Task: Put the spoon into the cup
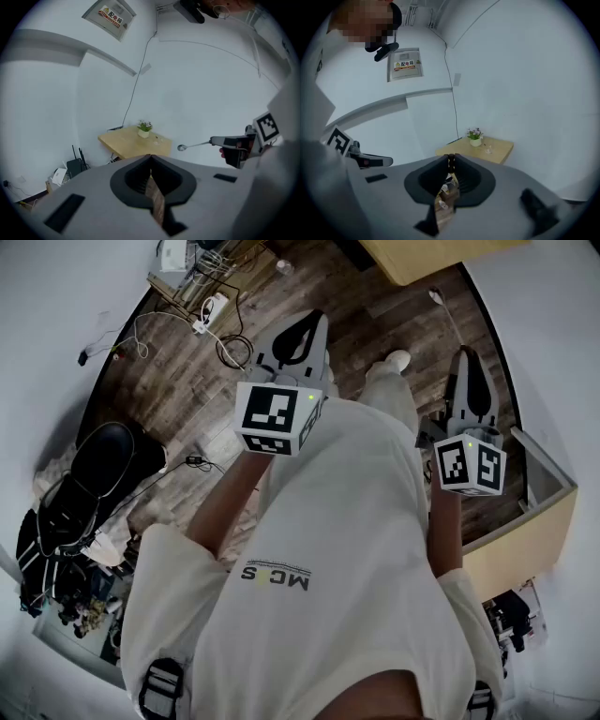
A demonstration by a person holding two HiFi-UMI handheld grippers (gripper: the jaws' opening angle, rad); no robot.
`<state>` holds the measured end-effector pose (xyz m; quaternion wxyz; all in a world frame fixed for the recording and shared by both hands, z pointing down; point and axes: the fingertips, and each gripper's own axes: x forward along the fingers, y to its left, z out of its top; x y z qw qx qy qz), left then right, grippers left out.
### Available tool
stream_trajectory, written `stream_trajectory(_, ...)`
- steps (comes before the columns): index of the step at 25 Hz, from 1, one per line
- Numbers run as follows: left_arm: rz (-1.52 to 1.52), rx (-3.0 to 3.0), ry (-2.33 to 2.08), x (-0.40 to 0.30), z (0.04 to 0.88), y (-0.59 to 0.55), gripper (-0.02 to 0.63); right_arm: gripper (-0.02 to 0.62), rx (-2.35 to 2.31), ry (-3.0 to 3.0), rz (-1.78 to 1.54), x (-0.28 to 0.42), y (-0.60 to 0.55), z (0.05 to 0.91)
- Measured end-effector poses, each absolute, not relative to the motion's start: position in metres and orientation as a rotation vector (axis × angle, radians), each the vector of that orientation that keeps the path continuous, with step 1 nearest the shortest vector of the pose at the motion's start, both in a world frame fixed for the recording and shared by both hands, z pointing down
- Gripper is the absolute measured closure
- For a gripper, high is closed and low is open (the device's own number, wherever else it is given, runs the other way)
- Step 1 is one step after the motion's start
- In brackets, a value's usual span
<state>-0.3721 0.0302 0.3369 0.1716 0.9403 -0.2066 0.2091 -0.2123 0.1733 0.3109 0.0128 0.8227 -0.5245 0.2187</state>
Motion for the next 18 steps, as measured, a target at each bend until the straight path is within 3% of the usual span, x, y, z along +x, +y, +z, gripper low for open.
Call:
stream_trajectory(6, 0.584, 2.714, -0.506, -0.398, 0.307, 0.114, 0.592, 0.541, 2.574, -1.712, 0.677, -0.283, 0.246, 0.291)
stream_trajectory(18, 0.62, 2.852, -0.158, -0.416, 0.276, 0.296, 0.592, 0.541, 2.813, -1.619, 0.51, -0.332, 0.395, 0.267)
